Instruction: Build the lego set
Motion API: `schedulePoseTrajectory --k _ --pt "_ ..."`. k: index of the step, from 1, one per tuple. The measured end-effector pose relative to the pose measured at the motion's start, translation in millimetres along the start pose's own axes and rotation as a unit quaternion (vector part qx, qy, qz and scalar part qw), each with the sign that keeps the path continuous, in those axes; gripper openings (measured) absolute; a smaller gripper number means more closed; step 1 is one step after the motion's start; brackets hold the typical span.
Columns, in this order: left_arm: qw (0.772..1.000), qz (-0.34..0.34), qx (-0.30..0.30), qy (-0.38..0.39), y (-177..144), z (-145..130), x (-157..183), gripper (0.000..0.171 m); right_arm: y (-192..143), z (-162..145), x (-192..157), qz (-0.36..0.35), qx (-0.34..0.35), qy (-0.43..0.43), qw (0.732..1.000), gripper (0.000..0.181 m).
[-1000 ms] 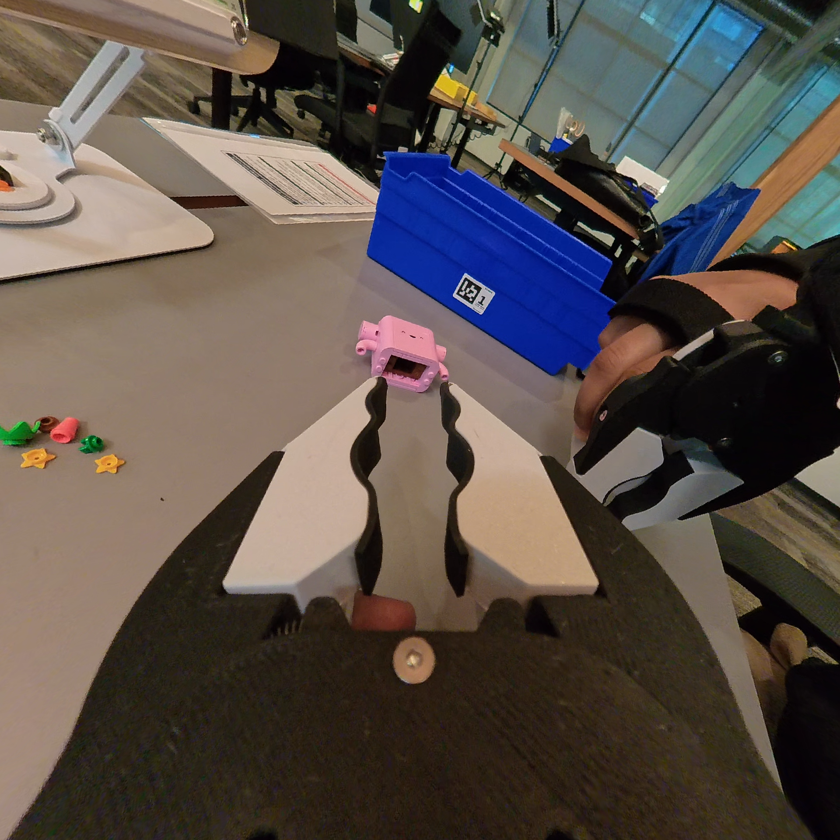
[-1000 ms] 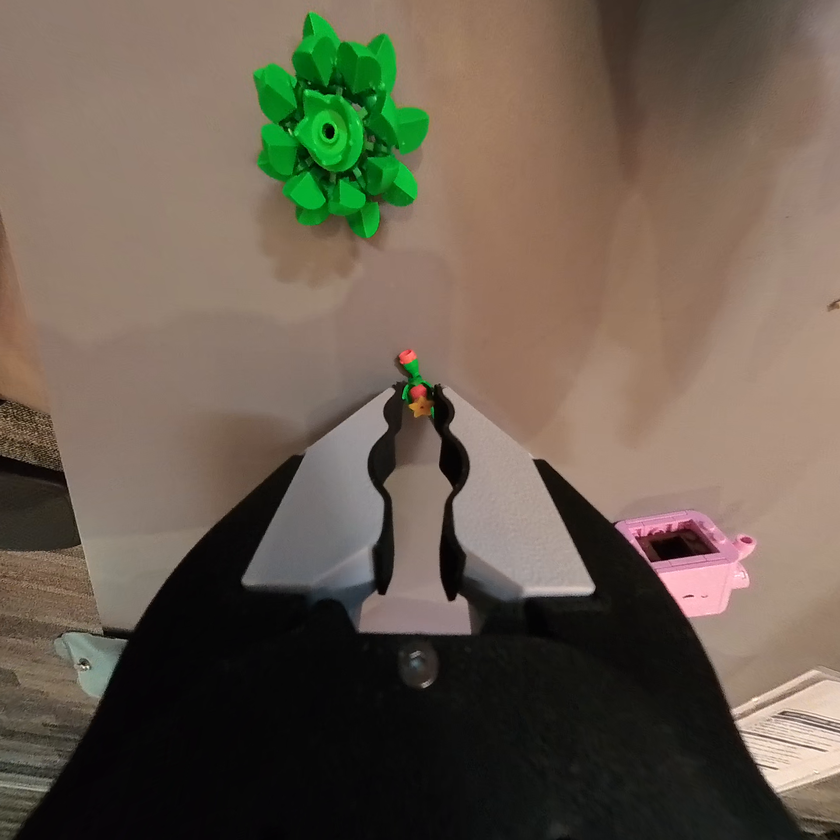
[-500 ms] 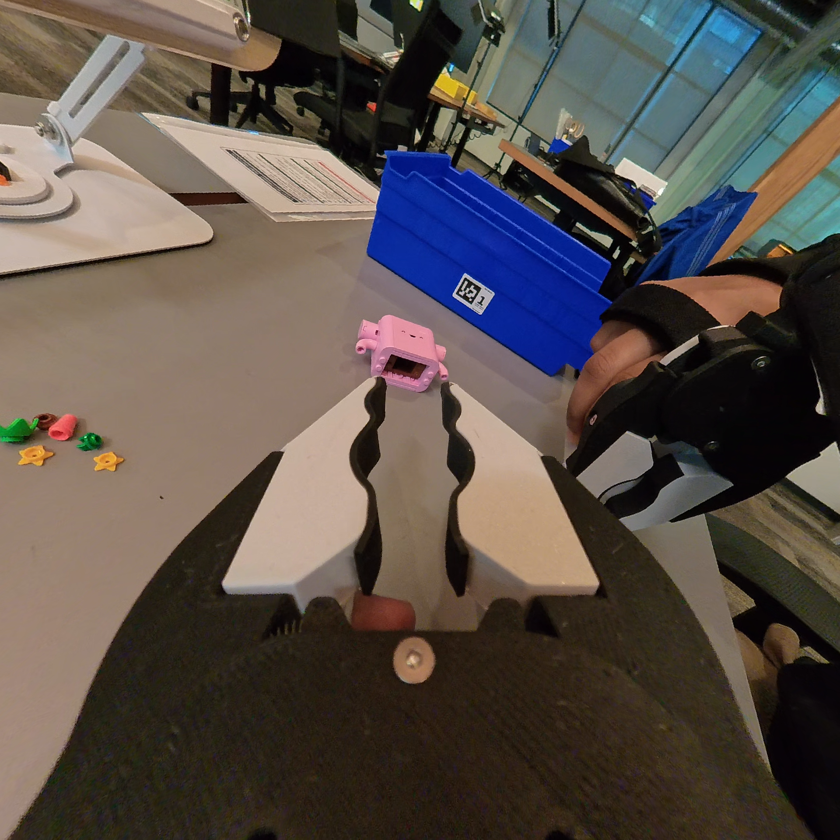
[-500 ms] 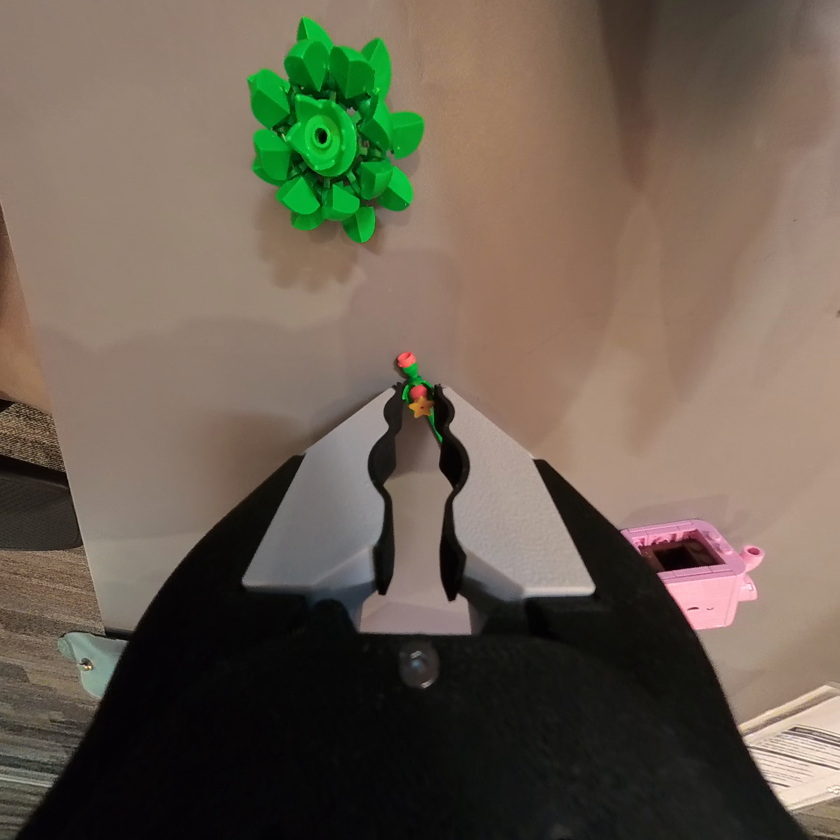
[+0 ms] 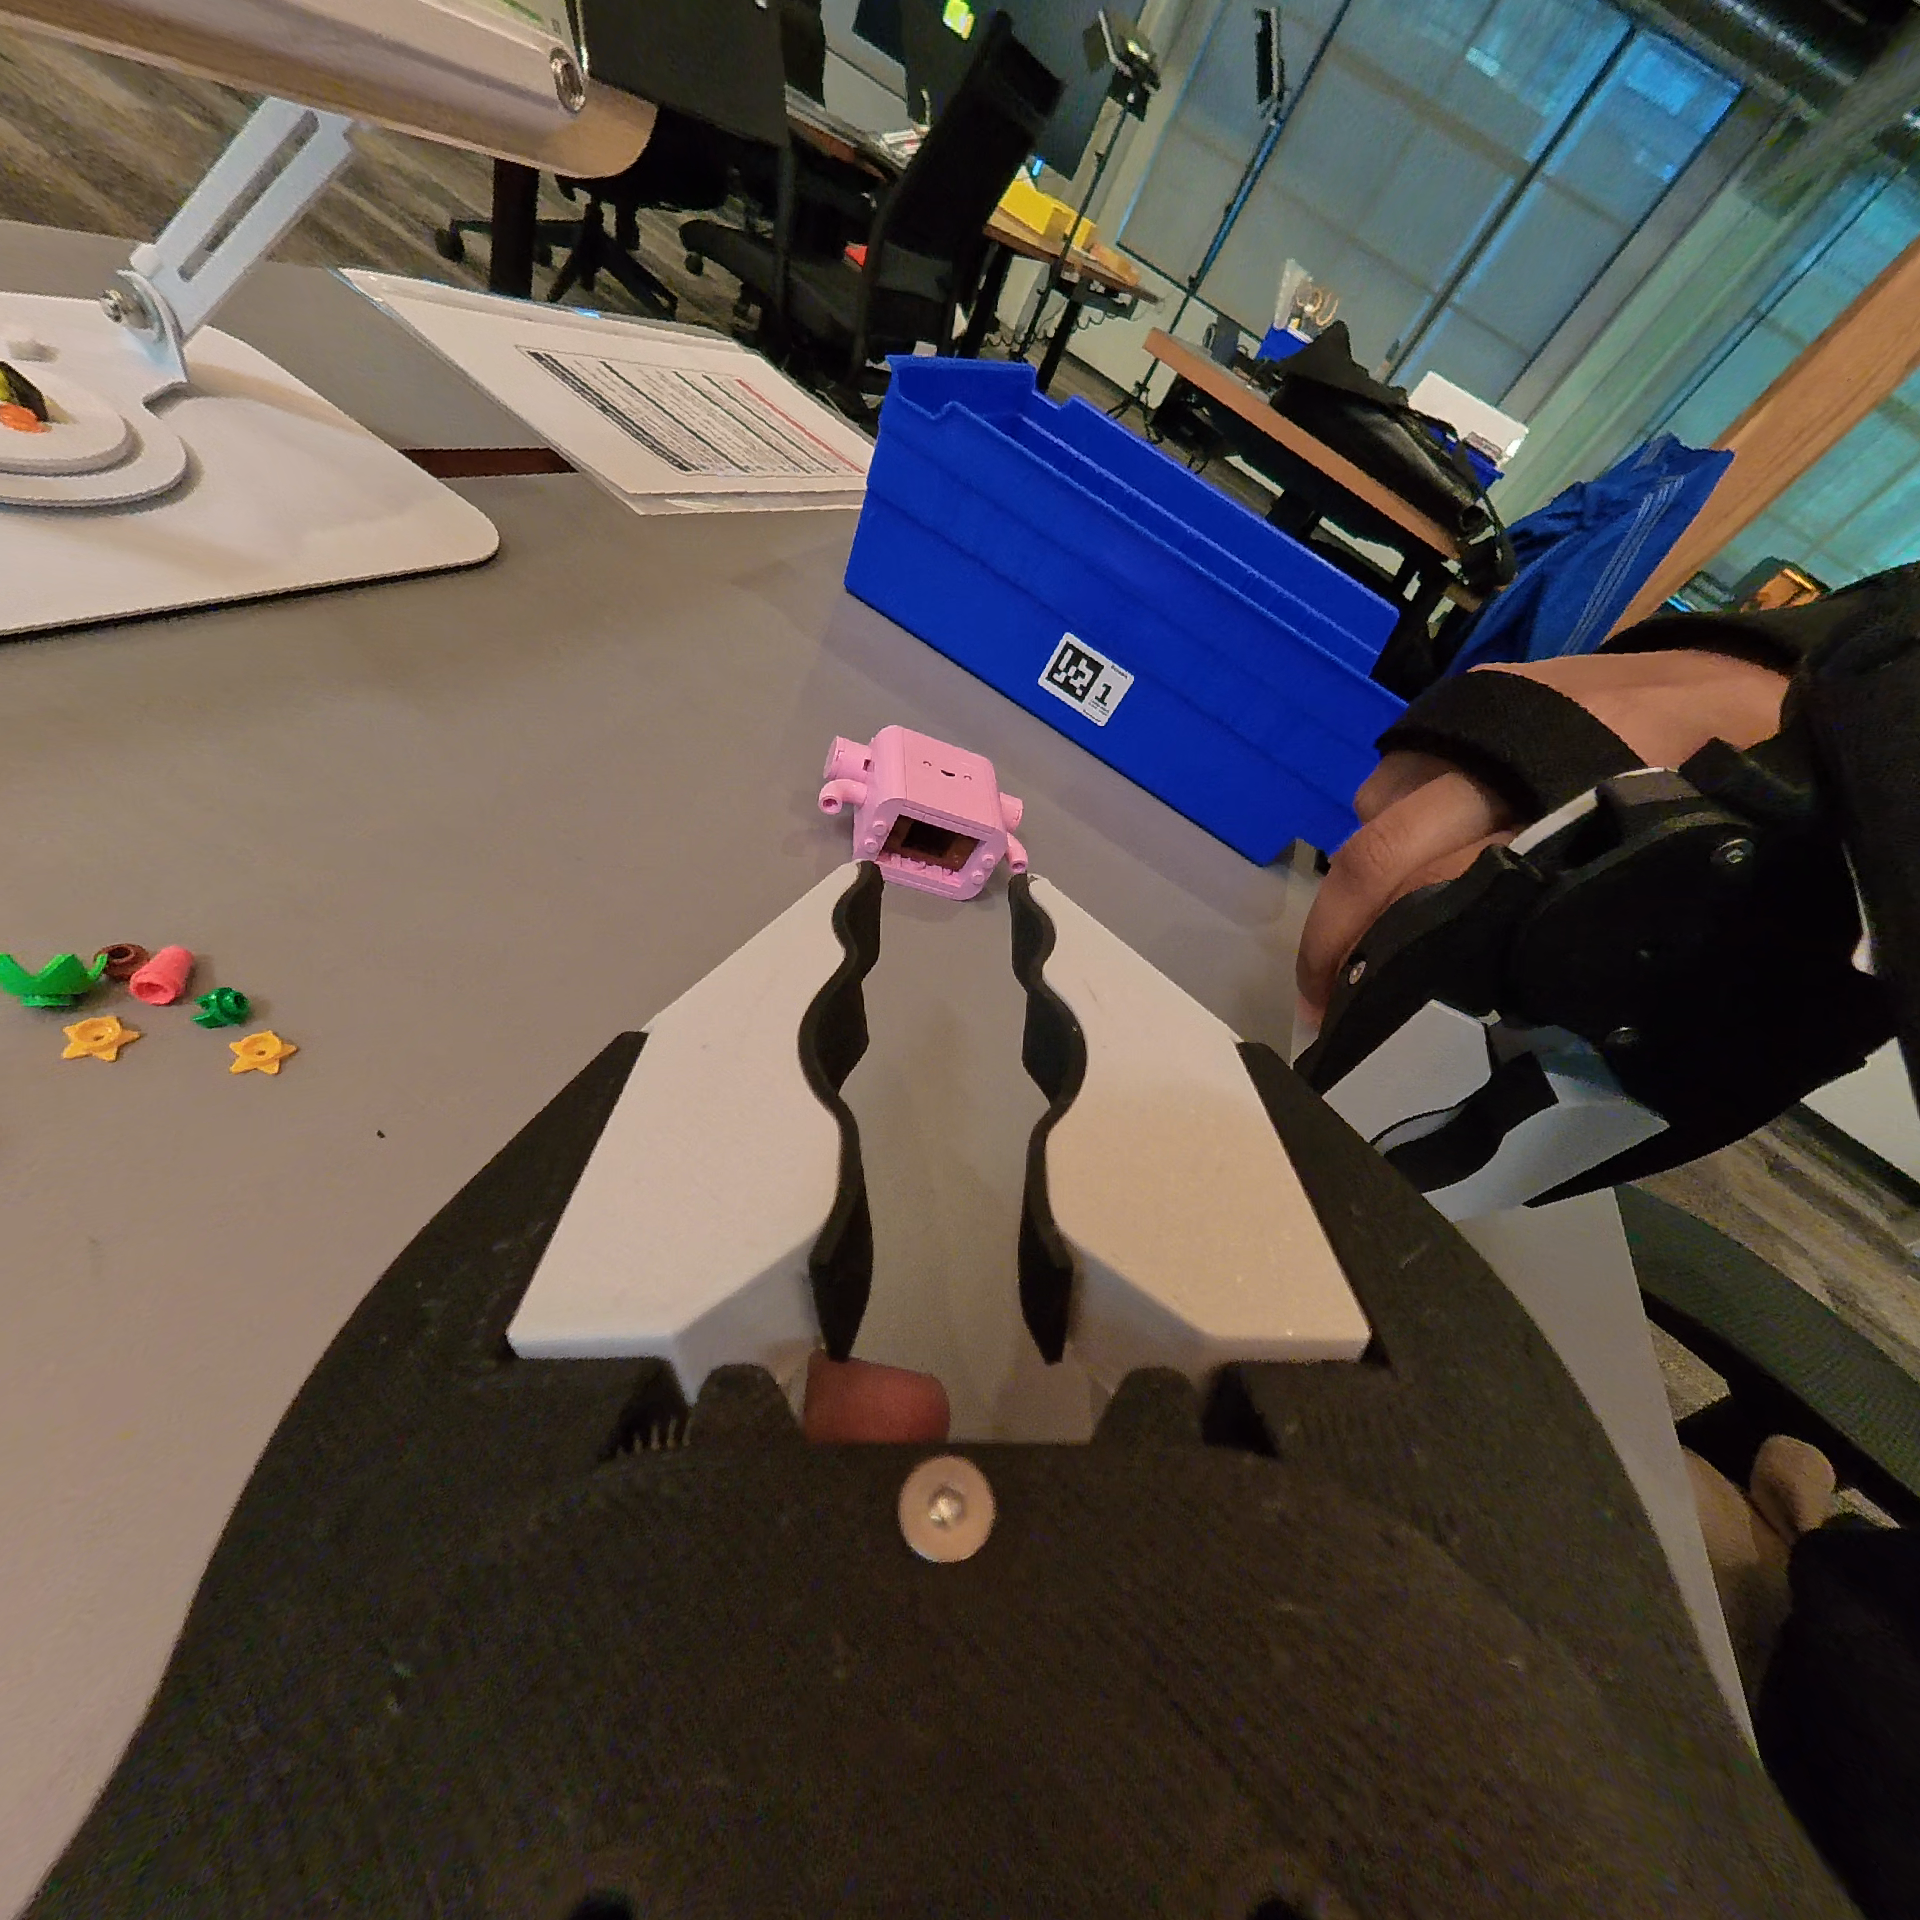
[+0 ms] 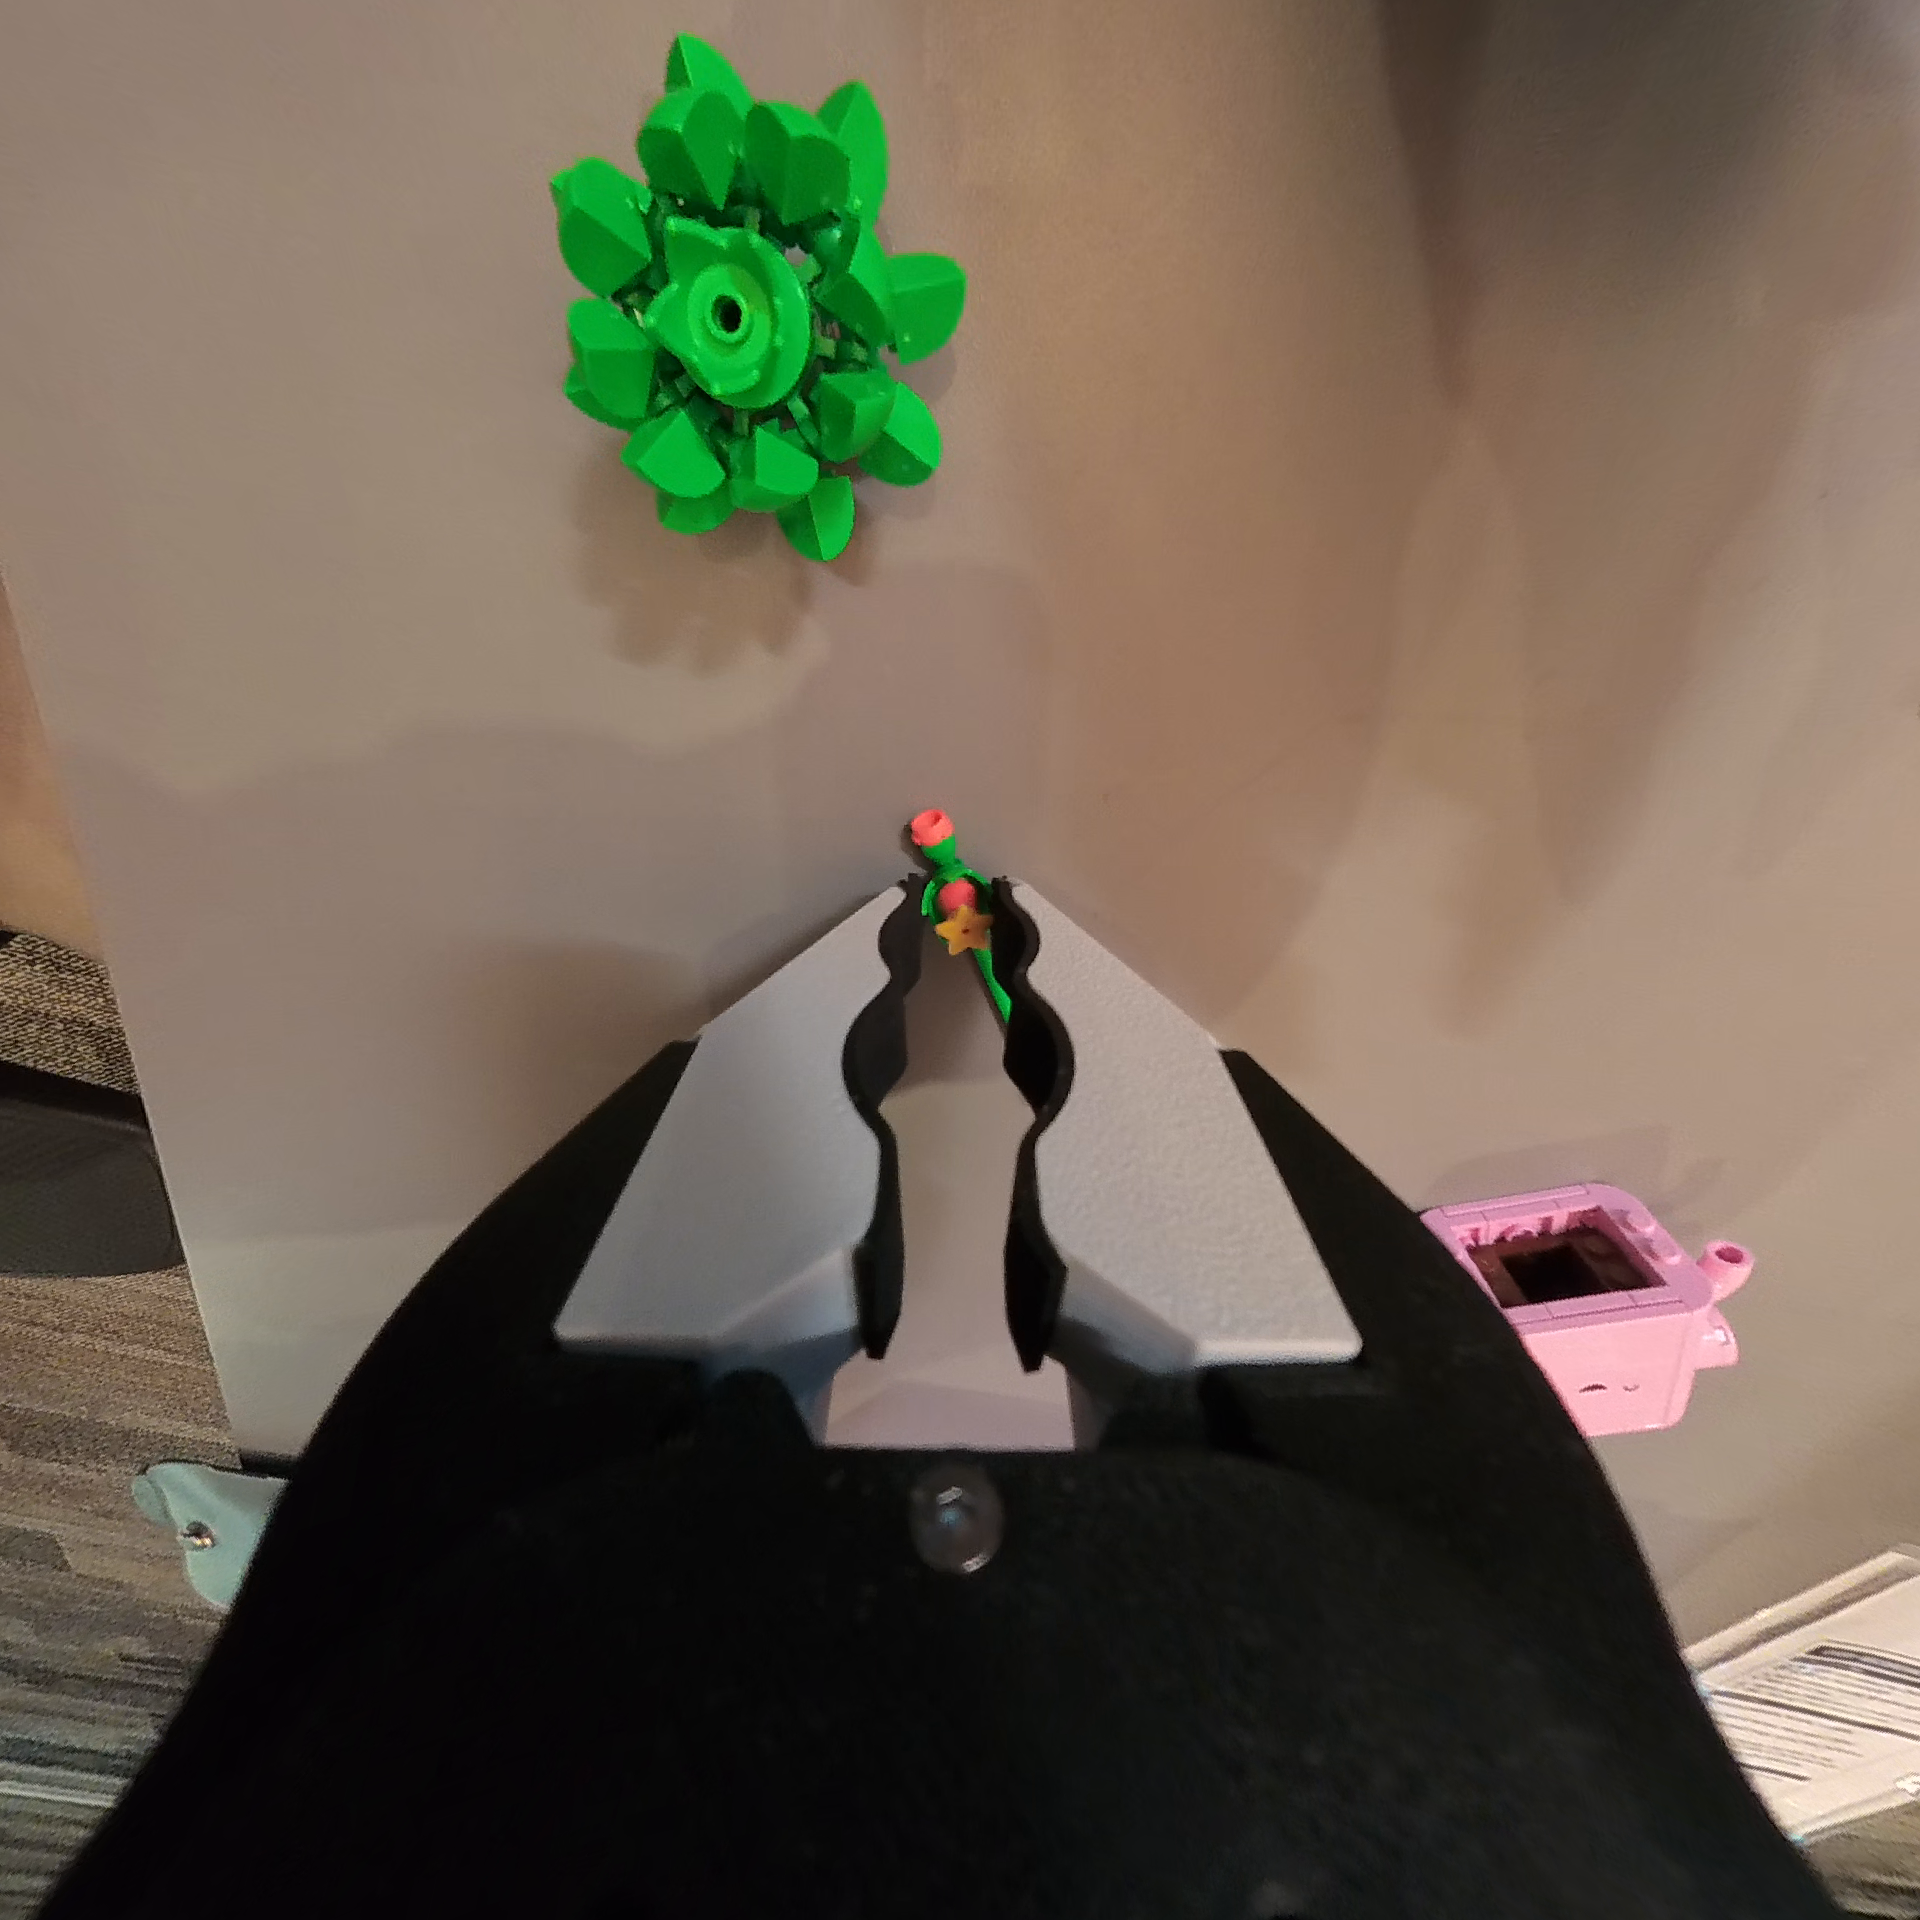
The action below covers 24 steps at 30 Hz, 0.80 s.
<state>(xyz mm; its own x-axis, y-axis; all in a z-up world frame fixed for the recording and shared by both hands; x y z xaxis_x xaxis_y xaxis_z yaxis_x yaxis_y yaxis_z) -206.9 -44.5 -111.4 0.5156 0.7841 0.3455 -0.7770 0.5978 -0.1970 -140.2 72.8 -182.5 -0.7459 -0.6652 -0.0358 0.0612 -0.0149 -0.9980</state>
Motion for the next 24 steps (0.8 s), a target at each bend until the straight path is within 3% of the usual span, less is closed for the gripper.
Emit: schedulePoseTrajectory --k 8,13,16,19,22,24 --pt "1.000 0.001 0.005 0.003 -2.7 4.0 0.9 0.024 -1.2 0.4 2.3 -0.012 0.041 0.034 0.999 0.012" --pt "1.000 -0.007 0.027 -0.005 -8.1 11.7 1.6 0.025 -33.2 15.4 18.9 -0.018 0.214 0.139 0.967 0.012" --pt "0.998 -0.023 0.054 -0.016 -13.6 21.1 5.5 0.026 -76.4 26.9 43.2 -0.035 0.376 0.206 0.903 0.012" --pt "0.995 -0.030 0.092 -0.018 -23.4 32.9 7.1 0.026 -124.6 32.0 64.6 -0.019 0.553 0.250 0.795 0.012" --pt "0.990 -0.047 0.129 -0.023 -33.9 42.7 8.2 0.027 -146.4 29.2 79.3 0.019 0.664 0.260 0.701 0.011" --pt "0.985 -0.079 0.152 -0.035 -39.8 47.9 11.8 0.031 -149.0 30.8 81.7 0.058 0.708 0.247 0.660 0.011"
Point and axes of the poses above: each gripper's, where its closed fingertips meet, y out along the fingers, z out of its top, x = y × z across the jaws, the point moved 2 cm from there along -y, back along the fingers, and after that the axes turned 5 degrees about y, right-handed, at the moved point
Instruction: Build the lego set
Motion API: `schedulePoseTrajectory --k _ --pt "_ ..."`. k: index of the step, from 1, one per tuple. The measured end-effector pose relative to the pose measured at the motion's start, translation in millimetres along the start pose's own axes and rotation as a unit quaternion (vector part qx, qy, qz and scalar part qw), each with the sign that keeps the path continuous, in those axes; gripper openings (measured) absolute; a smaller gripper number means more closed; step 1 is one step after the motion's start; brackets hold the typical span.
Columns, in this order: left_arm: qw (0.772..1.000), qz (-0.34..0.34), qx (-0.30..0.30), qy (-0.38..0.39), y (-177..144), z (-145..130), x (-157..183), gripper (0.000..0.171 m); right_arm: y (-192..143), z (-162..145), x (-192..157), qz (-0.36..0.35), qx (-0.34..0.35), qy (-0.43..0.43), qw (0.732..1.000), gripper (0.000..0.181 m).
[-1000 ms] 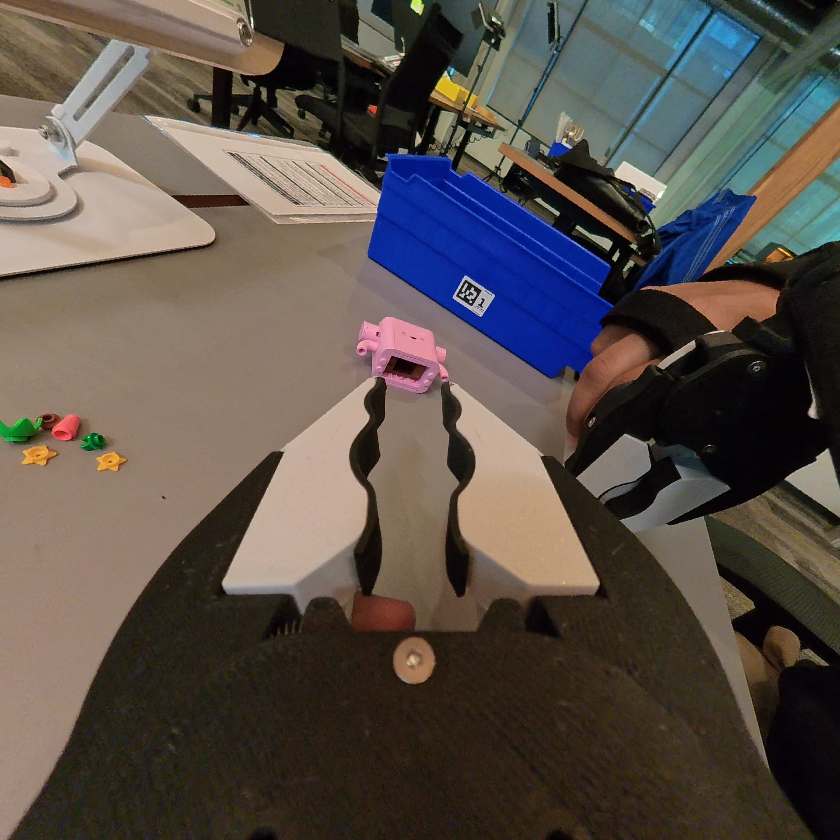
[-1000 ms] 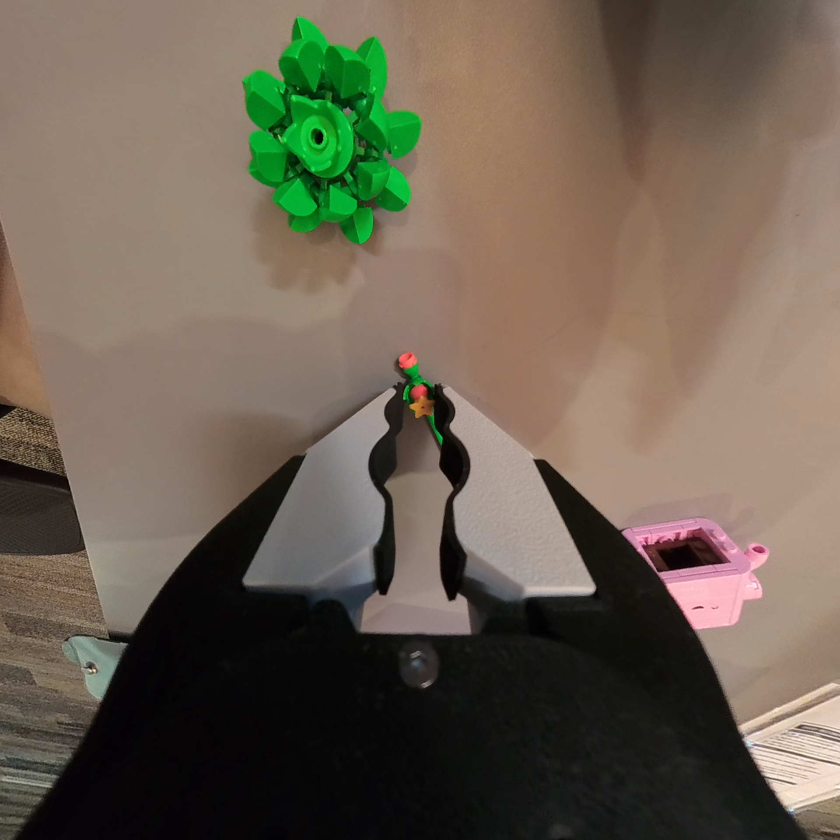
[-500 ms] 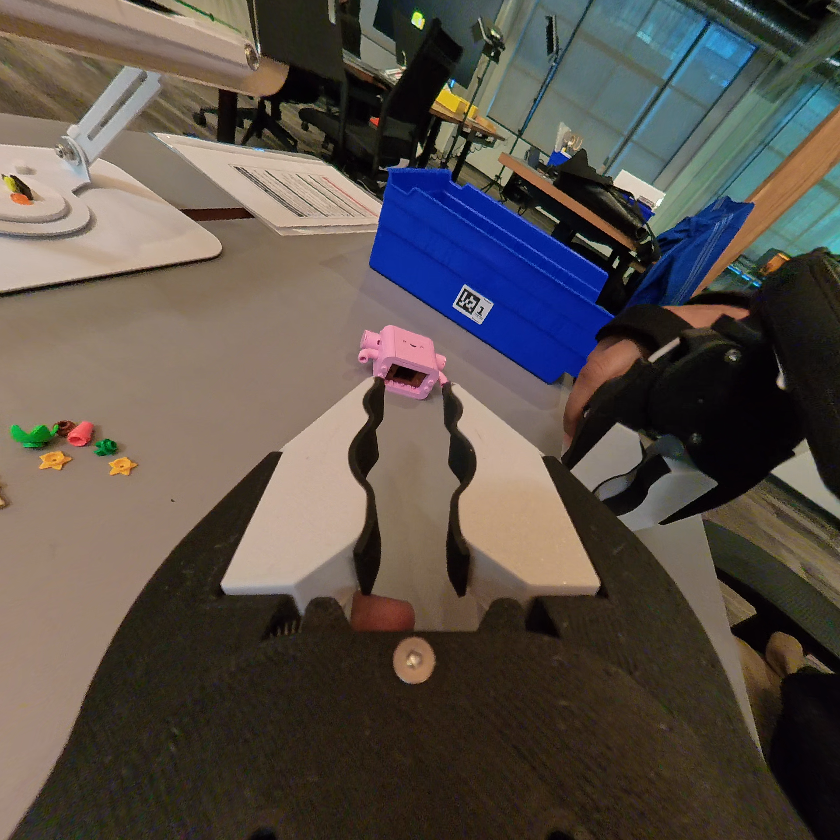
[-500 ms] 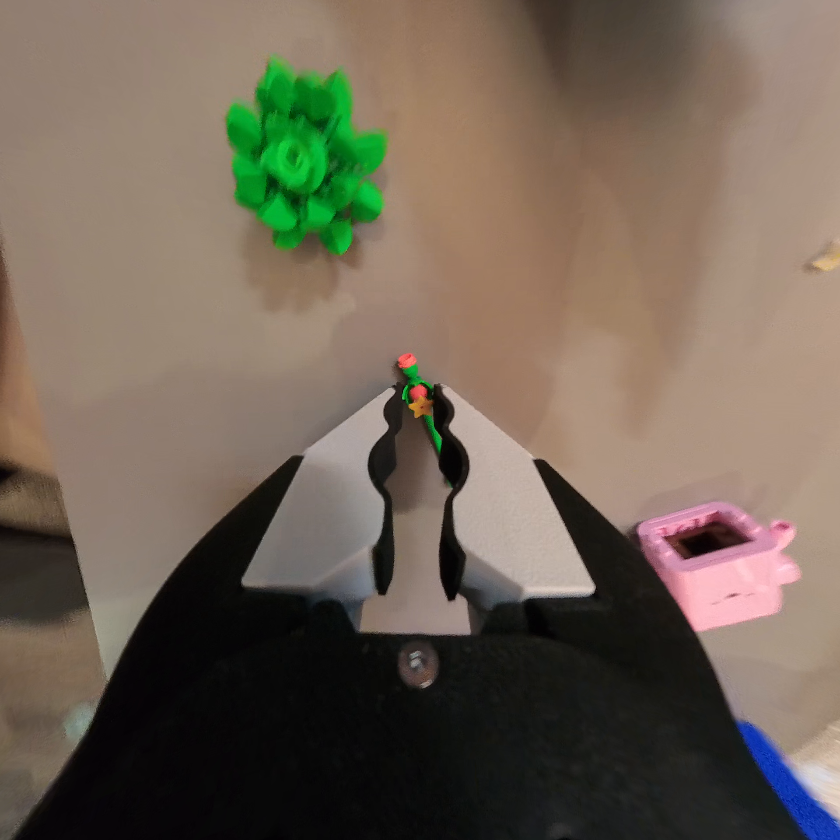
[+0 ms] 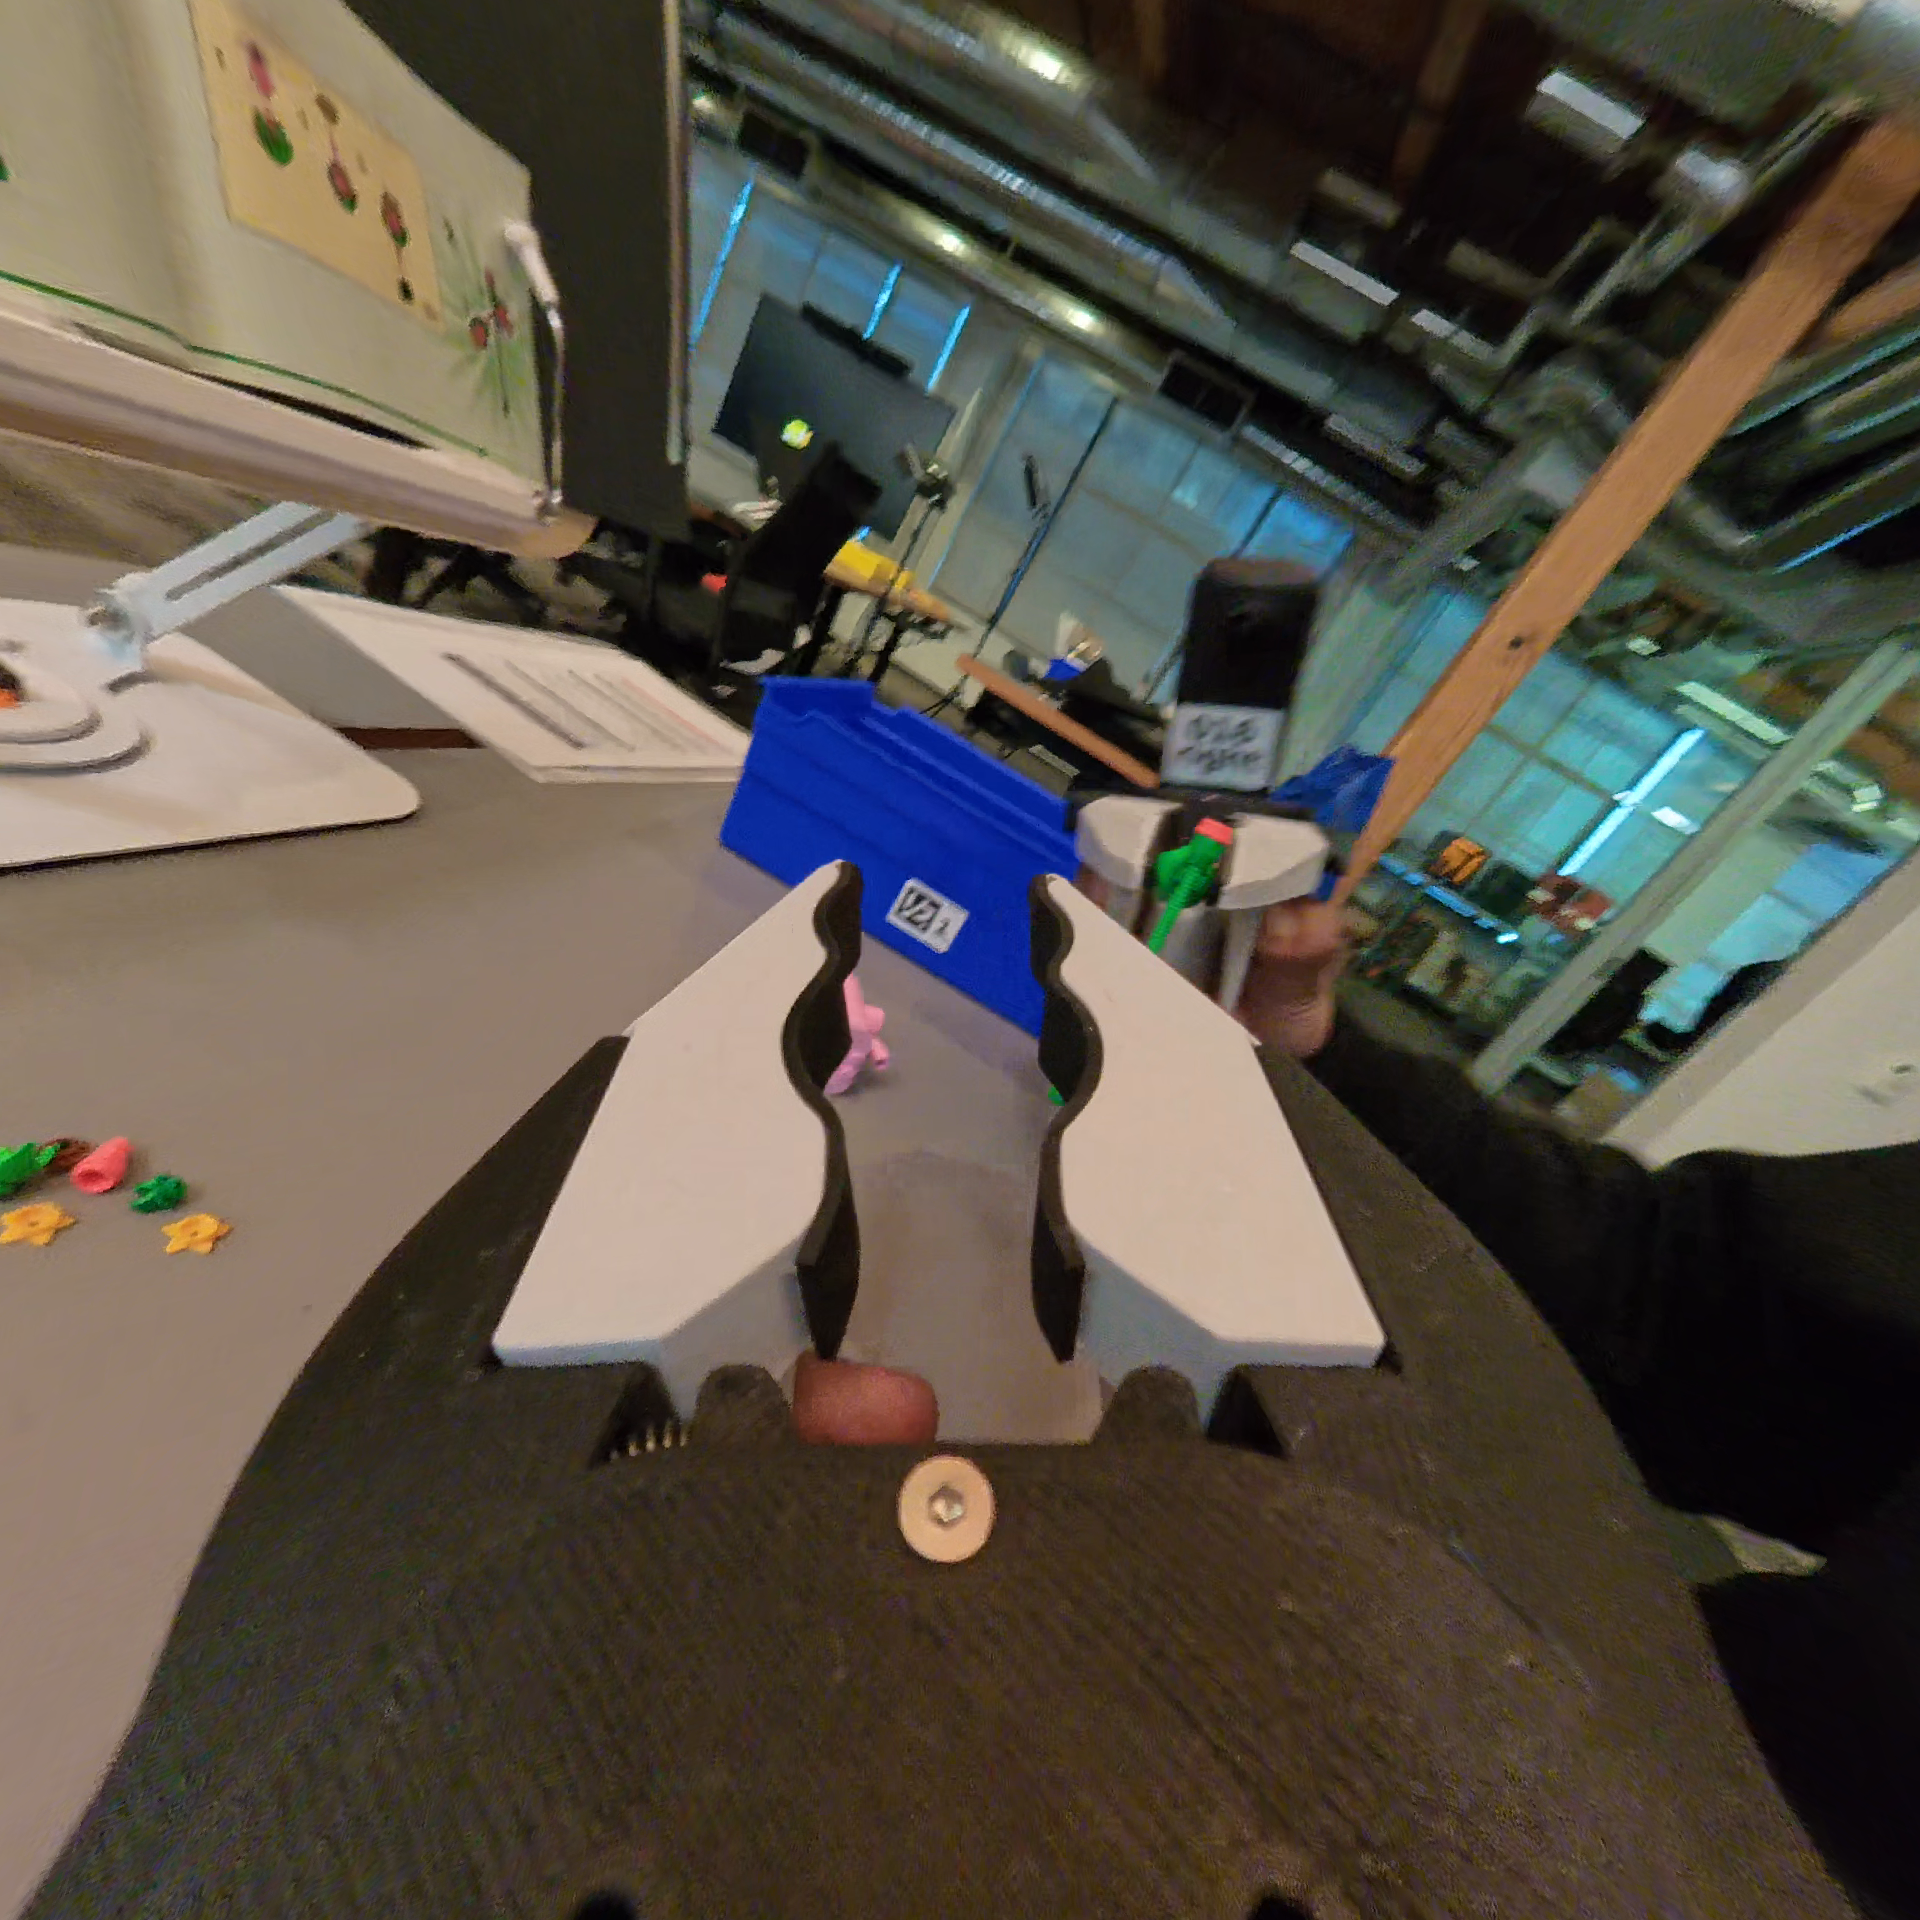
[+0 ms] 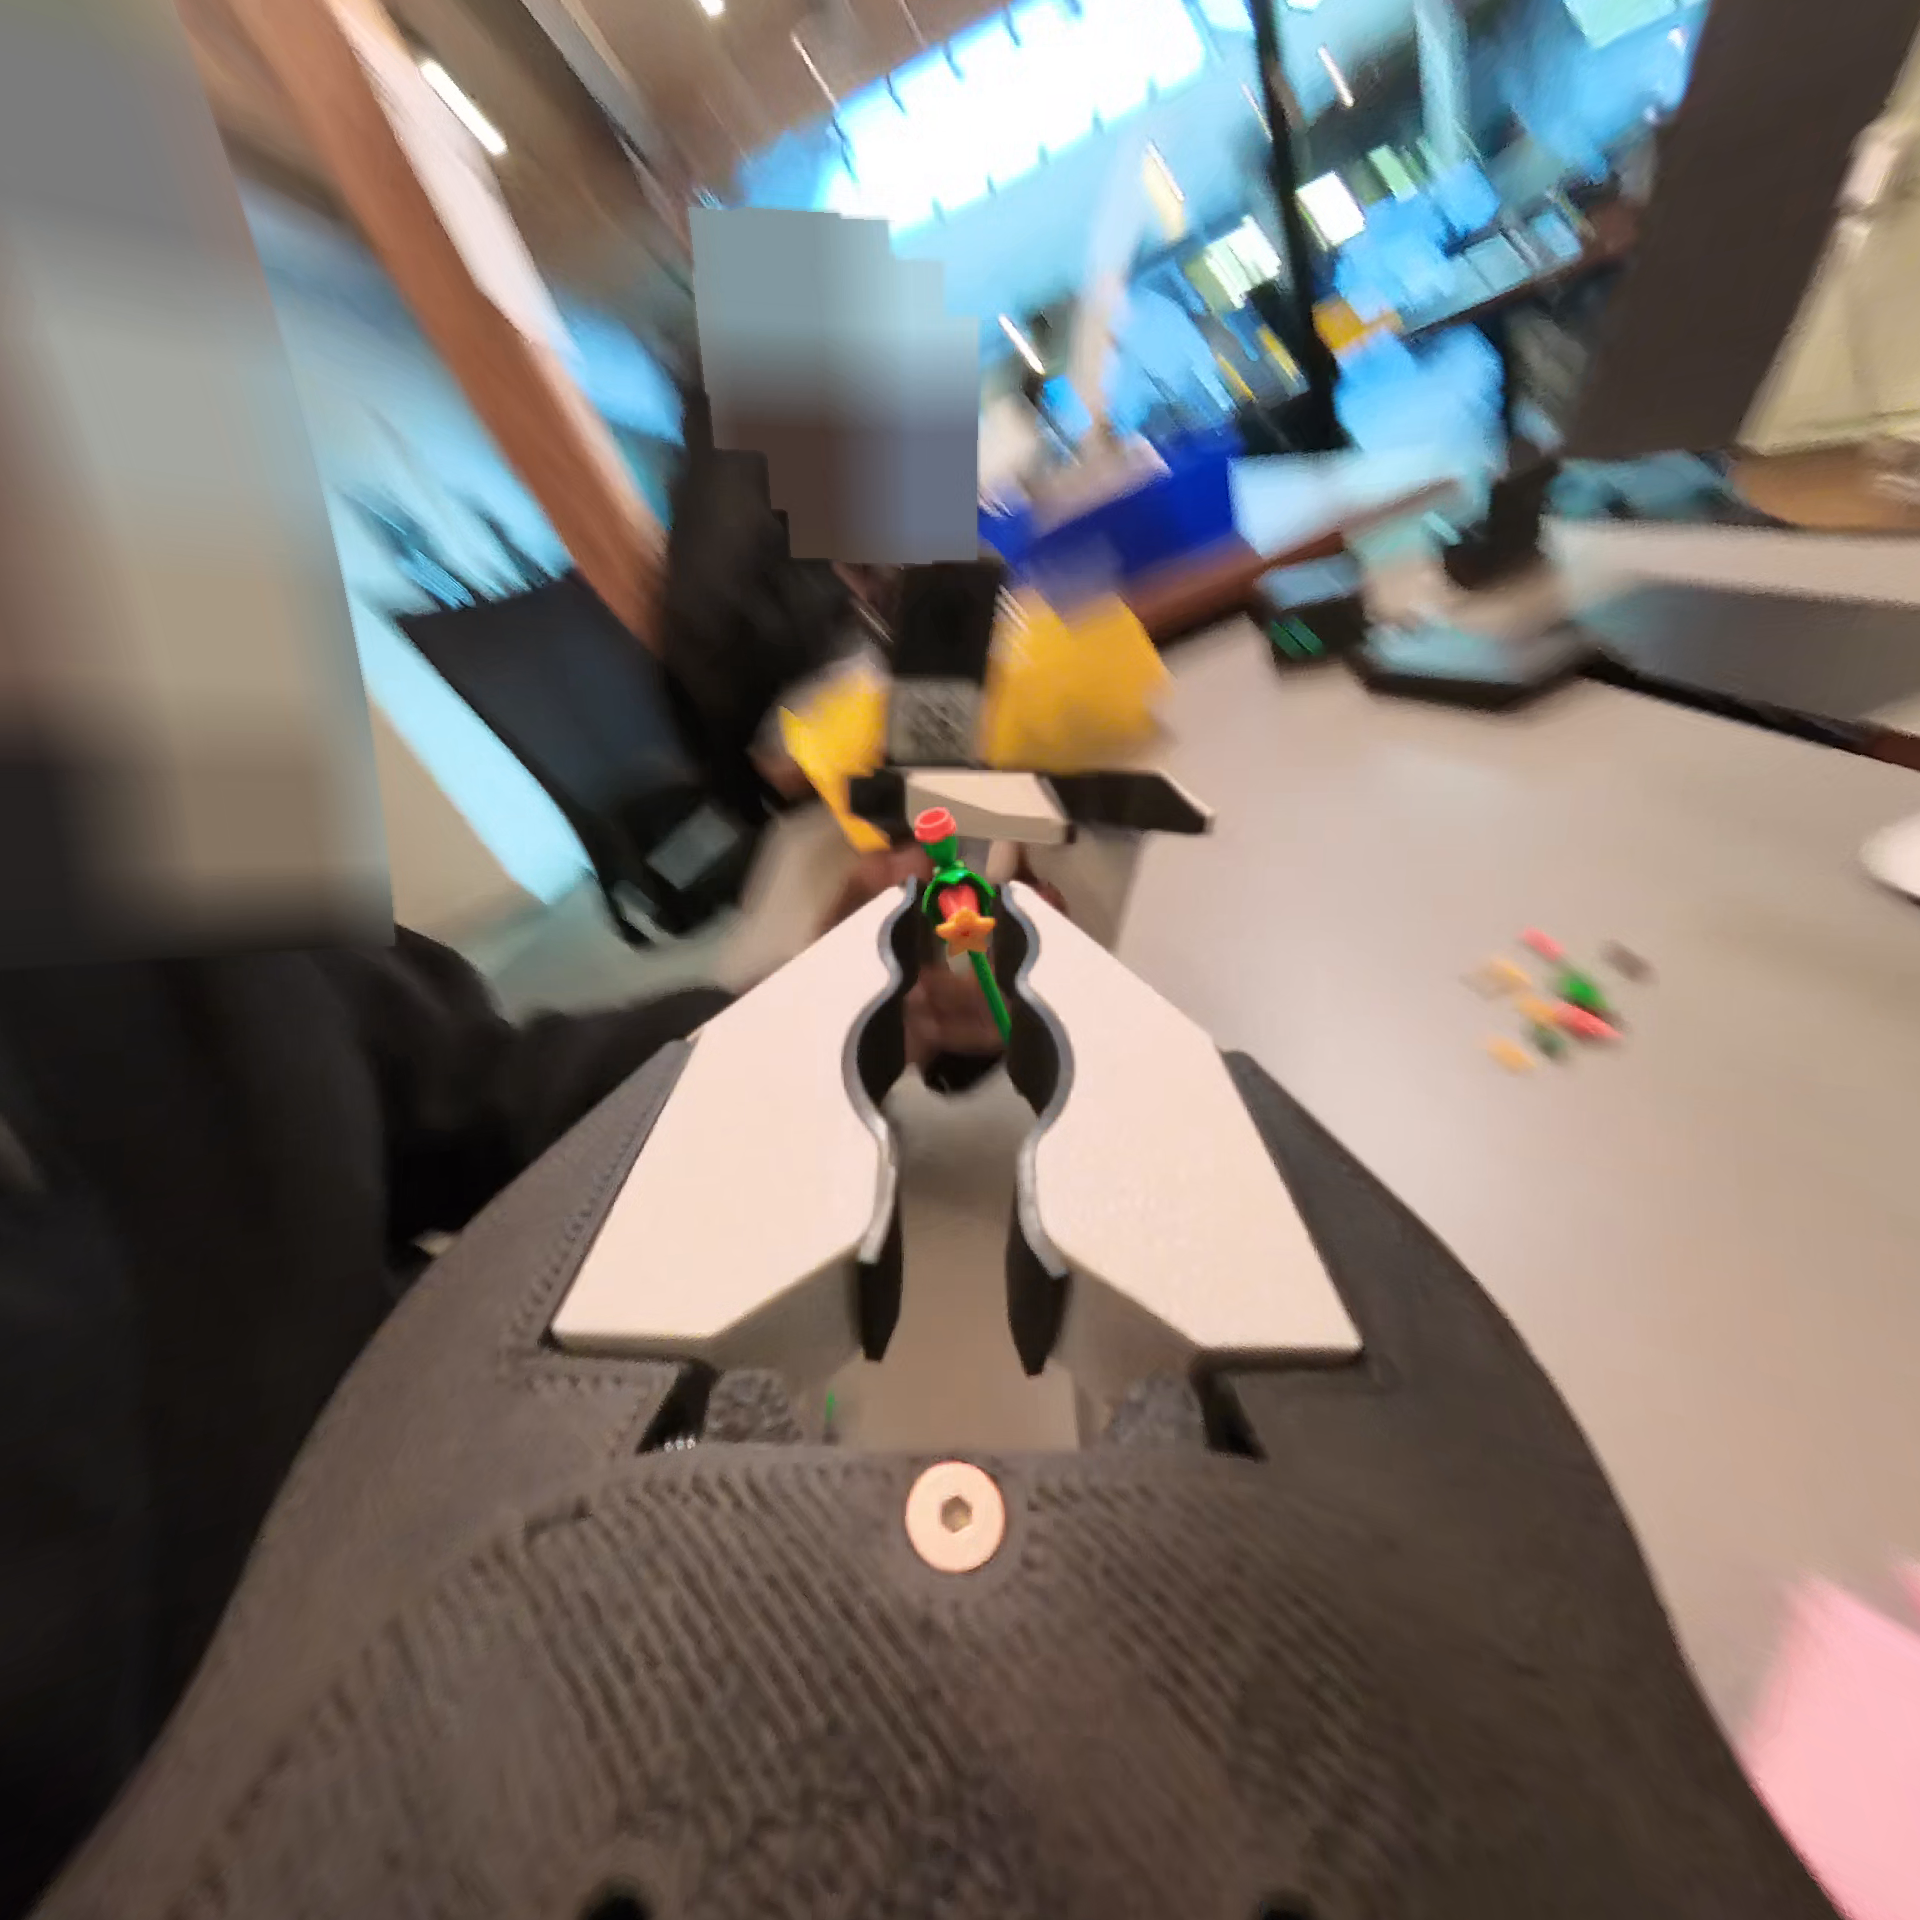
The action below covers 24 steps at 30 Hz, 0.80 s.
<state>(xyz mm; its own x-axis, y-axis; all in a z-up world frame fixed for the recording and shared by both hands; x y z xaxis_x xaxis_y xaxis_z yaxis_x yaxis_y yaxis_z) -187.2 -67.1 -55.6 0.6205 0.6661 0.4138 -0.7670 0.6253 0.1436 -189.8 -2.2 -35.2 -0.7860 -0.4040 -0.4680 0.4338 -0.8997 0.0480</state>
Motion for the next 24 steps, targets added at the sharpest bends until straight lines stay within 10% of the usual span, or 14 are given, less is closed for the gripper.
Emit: schedulePoseTrajectory --k 10,24 --pt "0.994 -0.084 0.000 0.069 7.0 -1.3 40.6 0.025 -21.3 7.2 15.9 0.001 0.164 0.039 0.986 0.011" --pt "0.922 0.157 -0.107 0.337 27.9 -31.5 18.7 0.028 -6.9 -10.4 39.0 -0.104 0.161 0.063 0.979 0.011"
Point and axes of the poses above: each gripper's, where its closed fingertips meet, y out along the fingers, z out of its top, x = y × z across the jaws, the point moved 2 cm from there along -y, back along the fingers, and after that the axes turned 5 degrees about y, right-handed, at the moved point
